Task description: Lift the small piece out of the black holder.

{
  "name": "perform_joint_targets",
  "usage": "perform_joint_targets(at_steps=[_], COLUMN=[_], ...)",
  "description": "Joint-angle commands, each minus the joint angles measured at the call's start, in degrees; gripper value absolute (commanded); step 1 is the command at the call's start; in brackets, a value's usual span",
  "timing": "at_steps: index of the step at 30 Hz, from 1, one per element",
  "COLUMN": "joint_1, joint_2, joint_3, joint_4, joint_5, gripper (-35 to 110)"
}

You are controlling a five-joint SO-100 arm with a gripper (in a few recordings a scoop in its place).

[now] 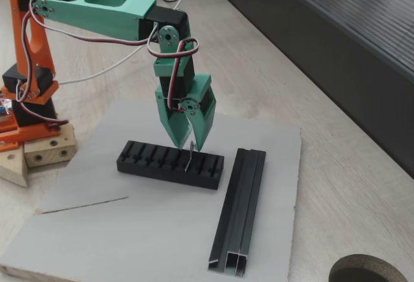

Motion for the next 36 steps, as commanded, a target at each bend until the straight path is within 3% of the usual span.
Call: perform_joint_targets(at_steps=[1,9,36], joint_1=[-0.26,0.44,2.81], joint_2=[1.32,1.23,0.0], joint_3=[-0.44,-0.44,-7.03], joint_4=[1.05,0.97,2.11], joint_5=[0.44,-5.89,-6.15], gripper=[25,25,25])
